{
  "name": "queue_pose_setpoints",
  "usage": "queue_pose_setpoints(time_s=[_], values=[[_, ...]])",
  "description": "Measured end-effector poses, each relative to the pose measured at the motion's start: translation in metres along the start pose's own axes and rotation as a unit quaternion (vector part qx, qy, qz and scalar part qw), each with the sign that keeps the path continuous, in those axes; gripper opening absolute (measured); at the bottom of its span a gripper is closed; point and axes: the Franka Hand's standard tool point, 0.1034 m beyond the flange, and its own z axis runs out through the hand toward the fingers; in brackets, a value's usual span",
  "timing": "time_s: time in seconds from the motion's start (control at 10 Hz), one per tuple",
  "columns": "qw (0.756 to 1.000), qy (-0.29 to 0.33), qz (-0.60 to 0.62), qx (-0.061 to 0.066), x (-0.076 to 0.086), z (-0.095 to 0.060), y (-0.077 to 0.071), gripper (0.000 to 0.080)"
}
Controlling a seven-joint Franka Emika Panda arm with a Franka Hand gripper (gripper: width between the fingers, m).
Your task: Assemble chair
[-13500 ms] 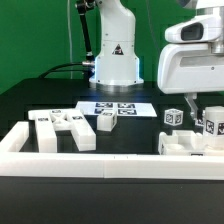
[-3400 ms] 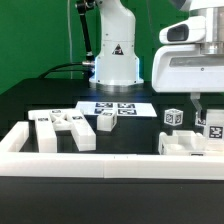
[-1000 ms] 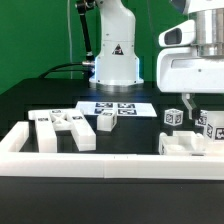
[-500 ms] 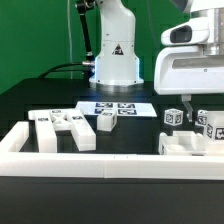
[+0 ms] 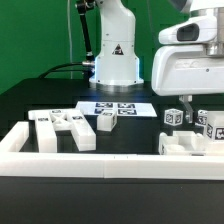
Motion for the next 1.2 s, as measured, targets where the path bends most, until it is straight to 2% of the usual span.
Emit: queue_pose_setpoints(time_s=[0.1, 0.2, 0.3, 0.7, 1.0, 1.2], values=[[1.000, 0.000, 0.001, 0.000, 0.0000, 0.0000, 0.0001, 0.0512], [1.000, 0.000, 0.010, 0.000, 0.0000, 0.0001, 0.0000, 0.0373], [1.000, 0.000, 0.018, 0.000, -0.0001, 0.0001, 0.0001, 0.0290], [0.994, 0.000, 0.114, 0.001, -0.0001, 0.0001, -0.0002, 0.0290], [0.960, 0.007, 0.280, 0.004, 0.0002, 0.0004, -0.0001, 0.0291], [0.922, 0.006, 0.388, 0.005, -0.0001, 0.0003, -0.0005, 0.0291]])
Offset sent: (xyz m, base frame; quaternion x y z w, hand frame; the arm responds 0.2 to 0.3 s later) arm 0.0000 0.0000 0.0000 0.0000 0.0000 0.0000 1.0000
